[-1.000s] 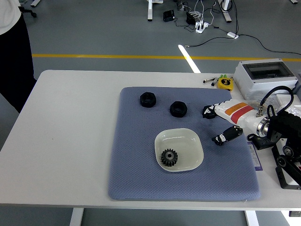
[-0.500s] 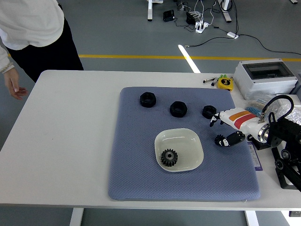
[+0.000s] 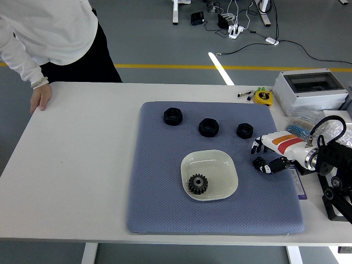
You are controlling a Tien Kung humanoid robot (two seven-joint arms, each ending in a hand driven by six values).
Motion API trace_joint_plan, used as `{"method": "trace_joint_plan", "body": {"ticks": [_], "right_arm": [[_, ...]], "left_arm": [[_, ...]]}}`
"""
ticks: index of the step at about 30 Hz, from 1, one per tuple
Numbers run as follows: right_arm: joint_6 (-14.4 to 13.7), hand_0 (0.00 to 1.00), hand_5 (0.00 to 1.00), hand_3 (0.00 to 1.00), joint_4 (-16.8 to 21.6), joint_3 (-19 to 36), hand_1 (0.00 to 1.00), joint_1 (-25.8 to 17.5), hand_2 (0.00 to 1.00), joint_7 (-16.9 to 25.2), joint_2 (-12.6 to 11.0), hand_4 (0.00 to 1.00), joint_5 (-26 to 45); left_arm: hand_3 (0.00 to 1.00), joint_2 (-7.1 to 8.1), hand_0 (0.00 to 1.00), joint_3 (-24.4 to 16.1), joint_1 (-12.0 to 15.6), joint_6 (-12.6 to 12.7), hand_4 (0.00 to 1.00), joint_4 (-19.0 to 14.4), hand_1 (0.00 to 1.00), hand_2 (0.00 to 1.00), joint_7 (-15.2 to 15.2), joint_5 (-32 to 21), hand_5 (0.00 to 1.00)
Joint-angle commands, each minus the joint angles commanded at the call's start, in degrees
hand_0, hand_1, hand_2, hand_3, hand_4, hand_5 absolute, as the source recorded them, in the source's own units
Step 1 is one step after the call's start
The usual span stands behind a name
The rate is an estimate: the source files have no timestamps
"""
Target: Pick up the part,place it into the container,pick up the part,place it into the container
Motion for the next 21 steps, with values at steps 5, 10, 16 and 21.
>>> {"method": "trace_joint_plan", "body": {"ticks": [5, 10, 16, 21], "right_arm": [[0.87, 0.424, 0.159, 0.573, 0.54, -0.14, 0.512, -0.27, 0.585, 0.03, -0.48, 0.760, 0.09], [1.48, 0.414, 0.152, 0.567, 0.93, -0.50, 0.505, -0.57, 0.578, 0.02, -0.78, 0.752, 0.25], [1.67, 0.399, 0.148, 0.549, 1.37, -0.86, 0.489, -0.91, 0.562, 0.08, -0.92, 0.739, 0.46], [1.69, 0.399, 0.148, 0.549, 1.58, -1.01, 0.489, -0.91, 0.562, 0.10, -0.91, 0.739, 0.68]], "left_arm": [[0.590, 0.04, 0.741, -0.10, -0.04, -0.01, 0.703, 0.00, 0.738, 0.793, 0.09, 0.56, 0.650], [0.590, 0.04, 0.741, -0.45, 0.05, 0.01, 0.702, 0.00, 0.736, 0.792, 0.21, 1.13, 0.651], [0.590, 0.05, 0.741, -1.67, 0.14, 0.06, 0.701, 0.00, 0.733, 0.791, 0.62, 3.17, 0.652], [0.590, 0.07, 0.741, -2.45, 0.18, 0.13, 0.701, 0.00, 0.733, 0.791, 0.89, 4.66, 0.652]]}}
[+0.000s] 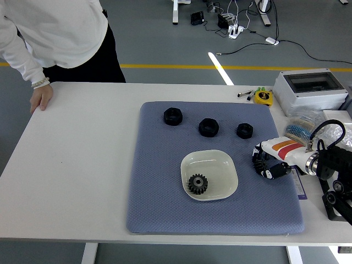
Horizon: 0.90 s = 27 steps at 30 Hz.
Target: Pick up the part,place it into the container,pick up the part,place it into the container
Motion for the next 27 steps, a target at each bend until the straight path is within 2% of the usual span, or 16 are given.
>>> {"method": "trace_joint_plan", "body": {"ticks": [1, 12, 13, 27], "right_arm": [[-0.01, 0.359, 0.136, 0.522, 0.02, 0.01, 0.455, -0.01, 0.514, 0.01, 0.00, 0.724, 0.05], [-0.11, 0.319, 0.136, 0.502, -0.09, -0.22, 0.423, 0.12, 0.479, 0.19, 0.08, 0.718, 1.27], [-0.11, 0.265, 0.131, 0.499, -0.11, -0.23, 0.407, 0.13, 0.458, 0.17, 0.10, 0.705, 1.38], [-0.83, 0.243, 0.107, 0.490, 1.36, 0.12, 0.385, 0.39, 0.436, 0.18, -0.21, 0.737, 3.22]], "left_arm": [[0.590, 0.01, 0.740, -0.04, -0.01, 0.01, 0.701, 0.00, 0.728, 0.785, 0.03, 0.14, 0.653], [0.588, 0.21, 0.737, 0.66, -0.14, 0.10, 0.701, 0.00, 0.723, 0.782, 0.15, 0.30, 0.654], [0.588, 0.21, 0.737, 0.76, -0.16, 0.11, 0.701, 0.00, 0.723, 0.781, 0.13, 0.19, 0.655], [0.587, 0.30, 0.735, 1.59, -0.51, 0.20, 0.699, 0.00, 0.718, 0.775, -0.05, -0.66, 0.653]]}}
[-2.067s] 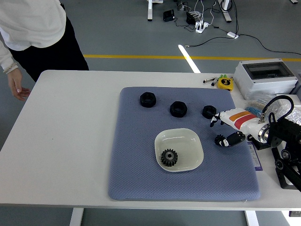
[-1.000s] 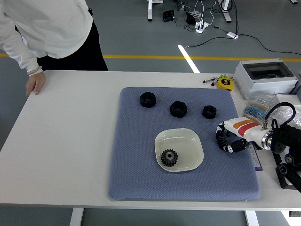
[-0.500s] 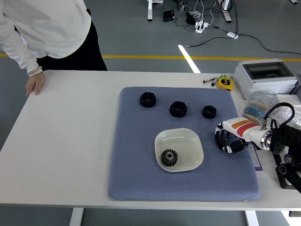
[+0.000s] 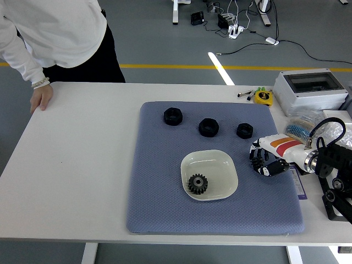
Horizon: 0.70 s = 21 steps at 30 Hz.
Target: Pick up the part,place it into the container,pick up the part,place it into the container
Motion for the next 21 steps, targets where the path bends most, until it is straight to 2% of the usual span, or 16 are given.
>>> {"method": "trace_joint_plan", "body": {"ticks": [7, 14, 21], "right_arm": [[-0.07, 0.247, 0.096, 0.490, 2.62, 1.16, 0.385, 0.15, 0.434, -0.28, -0.01, 0.744, -0.24], [0.22, 0.249, 0.103, 0.493, 9.19, 1.21, 0.383, 1.40, 0.433, -0.86, -0.11, 0.748, -0.99], [2.25, 0.248, 0.103, 0.493, 15.75, -4.66, 0.383, 4.73, 0.432, -2.01, -1.75, 0.751, -1.52]], "left_arm": [[0.586, 0.03, 0.735, 0.02, -0.01, 0.07, 0.700, 0.00, 0.715, 0.773, -0.03, -0.02, 0.654], [0.587, 0.11, 0.735, 0.24, -0.01, 0.12, 0.697, 0.00, 0.712, 0.772, -0.01, -0.04, 0.650], [0.588, 0.29, 0.734, 0.02, -0.11, 0.31, 0.699, 0.00, 0.710, 0.769, 0.05, 0.25, 0.651]]}}
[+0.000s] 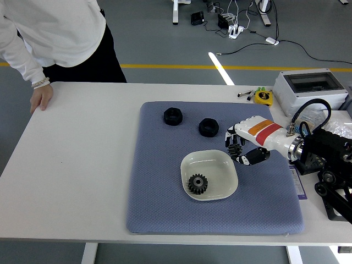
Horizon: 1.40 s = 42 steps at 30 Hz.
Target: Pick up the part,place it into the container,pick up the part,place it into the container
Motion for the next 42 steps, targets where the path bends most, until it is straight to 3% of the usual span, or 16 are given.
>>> {"method": "trace_joint_plan", "body": {"ticks": [5, 6, 7, 12, 13, 18, 19, 20, 24, 25, 35, 38, 42], "right_arm": [[2.38, 0.248, 0.117, 0.504, 2.15, -6.27, 0.386, 3.98, 0.435, -1.08, -0.80, 0.748, 0.64], [3.17, 0.248, 0.117, 0.504, 2.28, -7.81, 0.386, 5.03, 0.435, -1.48, -0.74, 0.748, 0.76], [3.80, 0.249, 0.180, 0.511, 2.35, -9.08, 0.397, 5.92, 0.446, -1.78, -0.67, 0.703, 0.69], [6.73, 0.249, 0.180, 0.511, 2.87, -14.58, 0.397, 9.62, 0.446, -2.77, -0.05, 0.703, 0.32], [7.21, 0.232, 0.251, 0.524, 2.98, -15.79, 0.420, 10.48, 0.485, -2.67, 0.27, 0.788, -0.03], [10.01, 0.232, 0.251, 0.524, 3.04, -18.20, 0.420, 12.28, 0.485, -2.78, 1.57, 0.788, -1.82], [9.88, 0.247, 0.356, 0.812, 2.91, -18.29, 0.458, 12.39, 0.674, -2.61, 1.82, 0.998, -2.13], [9.82, 0.247, 0.356, 0.812, 2.87, -18.29, 0.458, 12.40, 0.674, -2.57, 1.88, 0.998, -2.18], [8.85, 0.247, 0.356, 0.812, 2.52, -17.37, 0.458, 12.25, 0.674, -2.00, 2.42, 0.998, -3.06], [8.69, 0.274, 0.387, 0.905, 2.42, -17.08, 0.502, 12.22, 0.755, -1.92, 2.47, 0.998, -3.28], [6.00, 0.277, 0.396, 0.900, 2.18, -10.01, 0.500, 9.47, 0.762, -0.90, 1.72, 0.998, -3.57], [2.81, 0.311, 0.383, 0.860, 1.09, -4.96, 0.512, 6.97, 0.748, -1.17, 1.49, 0.998, -2.92], [-5.32, 0.311, 0.383, 0.860, -3.69, 0.36, 0.512, 4.46, 0.748, -2.36, 0.67, 0.998, 3.25]], "left_arm": [[0.587, 0.08, 0.733, -0.73, -0.03, 0.21, 0.697, 0.00, 0.703, 0.765, 0.24, 0.92, 0.647], [0.587, 0.12, 0.733, -0.67, -0.04, 0.23, 0.697, 0.00, 0.703, 0.765, 0.27, 0.96, 0.647], [0.585, 0.15, 0.732, -0.69, -0.05, 0.26, 0.696, 0.00, 0.697, 0.760, 0.32, 1.10, 0.645], [0.585, 0.28, 0.732, -0.83, -0.09, 0.42, 0.696, 0.00, 0.697, 0.760, 0.50, 1.54, 0.645], [0.586, 0.32, 0.732, -0.87, -0.11, 0.50, 0.697, 0.00, 0.688, 0.754, 0.54, 1.64, 0.645], [0.586, 0.48, 0.732, -1.05, -0.20, 0.77, 0.697, 0.00, 0.688, 0.754, 0.66, 1.99, 0.645], [0.584, 0.50, 0.731, -1.09, -0.23, 0.84, 0.698, 0.00, 0.676, 0.751, 0.68, 2.08, 0.645], [0.584, 0.51, 0.731, -1.07, -0.23, 0.85, 0.698, 0.00, 0.676, 0.751, 0.68, 2.06, 0.645], [0.584, 0.59, 0.731, -1.00, -0.21, 1.04, 0.698, 0.00, 0.676, 0.751, 0.69, 1.97, 0.645], [0.582, 0.61, 0.731, -0.94, -0.21, 1.06, 0.696, 0.00, 0.671, 0.749, 0.70, 1.98, 0.643], [0.584, 0.68, 0.732, -0.43, -0.16, 1.15, 0.699, 0.00, 0.665, 0.745, 0.89, 1.97, 0.645], [0.585, 0.66, 0.732, 0.28, -0.09, 1.28, 0.696, 0.00, 0.666, 0.741, 0.74, 1.05, 0.641], [0.585, 0.56, 0.732, 0.22, -0.01, 1.54, 0.696, 0.00, 0.666, 0.741, 0.83, 0.83, 0.641]]}}
